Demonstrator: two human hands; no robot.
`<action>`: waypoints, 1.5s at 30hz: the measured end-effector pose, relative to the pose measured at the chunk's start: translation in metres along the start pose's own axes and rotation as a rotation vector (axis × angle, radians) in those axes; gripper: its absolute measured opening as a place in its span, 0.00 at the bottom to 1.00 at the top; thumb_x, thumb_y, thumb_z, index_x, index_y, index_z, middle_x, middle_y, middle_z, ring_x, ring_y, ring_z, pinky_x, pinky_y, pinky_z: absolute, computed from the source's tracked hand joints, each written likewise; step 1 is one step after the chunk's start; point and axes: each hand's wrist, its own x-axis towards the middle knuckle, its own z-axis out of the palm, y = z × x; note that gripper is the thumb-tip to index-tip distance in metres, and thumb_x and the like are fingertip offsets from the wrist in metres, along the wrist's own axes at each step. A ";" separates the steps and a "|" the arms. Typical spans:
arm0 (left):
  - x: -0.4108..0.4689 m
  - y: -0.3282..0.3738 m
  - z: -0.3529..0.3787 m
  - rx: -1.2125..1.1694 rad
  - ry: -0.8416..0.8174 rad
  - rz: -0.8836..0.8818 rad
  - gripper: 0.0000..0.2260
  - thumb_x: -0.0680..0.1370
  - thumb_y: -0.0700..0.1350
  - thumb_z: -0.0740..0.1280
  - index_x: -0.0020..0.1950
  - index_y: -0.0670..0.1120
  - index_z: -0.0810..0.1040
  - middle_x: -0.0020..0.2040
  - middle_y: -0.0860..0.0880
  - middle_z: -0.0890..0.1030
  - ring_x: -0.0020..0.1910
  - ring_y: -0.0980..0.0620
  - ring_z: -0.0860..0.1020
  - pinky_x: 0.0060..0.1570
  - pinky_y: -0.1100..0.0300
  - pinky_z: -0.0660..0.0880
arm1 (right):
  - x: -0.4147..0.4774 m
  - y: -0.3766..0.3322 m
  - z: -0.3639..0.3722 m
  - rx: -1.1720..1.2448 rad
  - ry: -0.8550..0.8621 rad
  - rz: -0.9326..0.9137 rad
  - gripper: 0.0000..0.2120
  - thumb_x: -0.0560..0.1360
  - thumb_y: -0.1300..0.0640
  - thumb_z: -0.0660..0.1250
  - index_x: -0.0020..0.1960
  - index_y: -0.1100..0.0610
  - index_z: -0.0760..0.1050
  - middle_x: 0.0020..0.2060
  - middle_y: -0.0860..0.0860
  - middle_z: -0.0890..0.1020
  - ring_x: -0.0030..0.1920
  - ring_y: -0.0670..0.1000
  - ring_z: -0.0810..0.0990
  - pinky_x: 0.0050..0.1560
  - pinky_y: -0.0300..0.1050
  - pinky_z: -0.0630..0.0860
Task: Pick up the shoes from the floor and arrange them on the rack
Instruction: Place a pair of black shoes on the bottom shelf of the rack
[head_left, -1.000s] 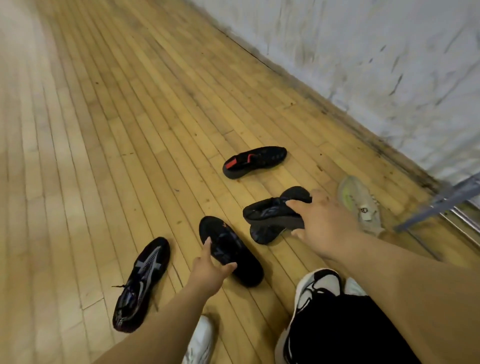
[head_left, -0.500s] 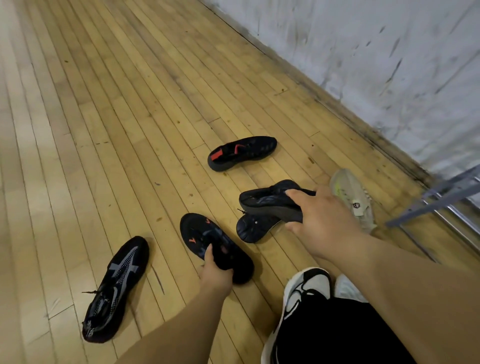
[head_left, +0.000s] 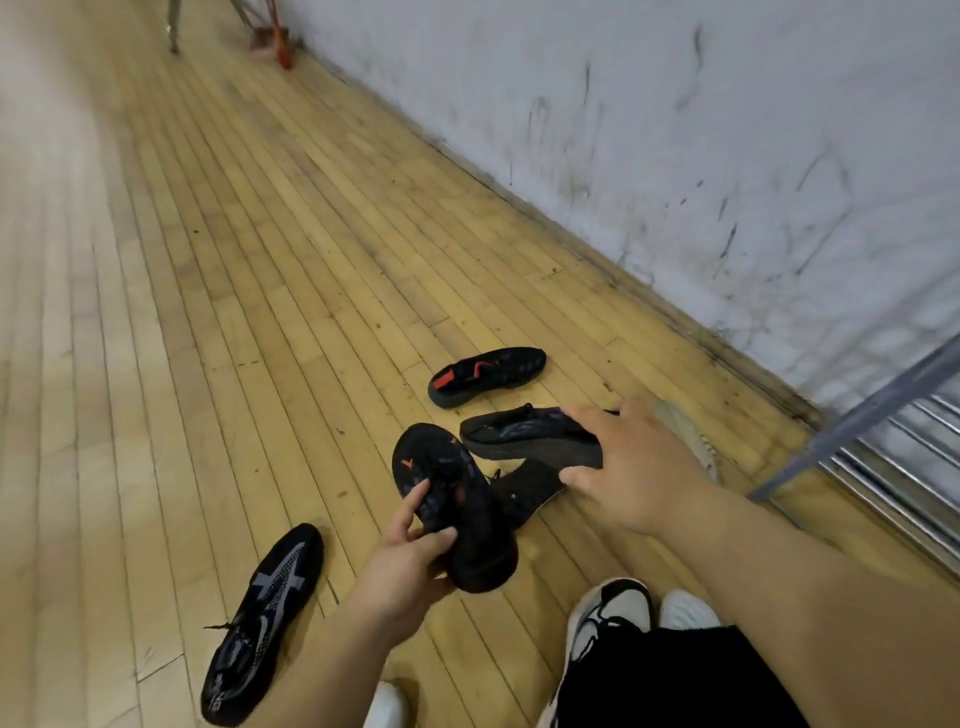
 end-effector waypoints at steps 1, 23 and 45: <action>-0.010 0.016 0.013 -0.001 -0.026 0.047 0.30 0.81 0.30 0.65 0.71 0.63 0.73 0.66 0.45 0.80 0.62 0.39 0.81 0.54 0.40 0.81 | -0.008 -0.003 -0.017 0.074 0.039 0.016 0.35 0.77 0.39 0.69 0.80 0.40 0.59 0.67 0.55 0.67 0.64 0.59 0.74 0.60 0.50 0.74; -0.154 -0.024 0.519 0.758 -0.991 0.280 0.31 0.81 0.32 0.67 0.75 0.62 0.71 0.65 0.50 0.81 0.60 0.45 0.82 0.51 0.46 0.84 | -0.394 0.298 -0.133 0.685 0.824 0.537 0.38 0.71 0.47 0.78 0.75 0.31 0.64 0.61 0.28 0.72 0.56 0.30 0.75 0.51 0.33 0.72; -0.127 -0.055 0.591 0.560 -0.959 0.240 0.18 0.81 0.43 0.70 0.67 0.61 0.74 0.60 0.48 0.81 0.58 0.46 0.82 0.64 0.41 0.78 | -0.356 0.387 -0.139 1.057 1.154 0.614 0.32 0.72 0.44 0.75 0.73 0.32 0.67 0.64 0.41 0.79 0.62 0.49 0.81 0.63 0.54 0.79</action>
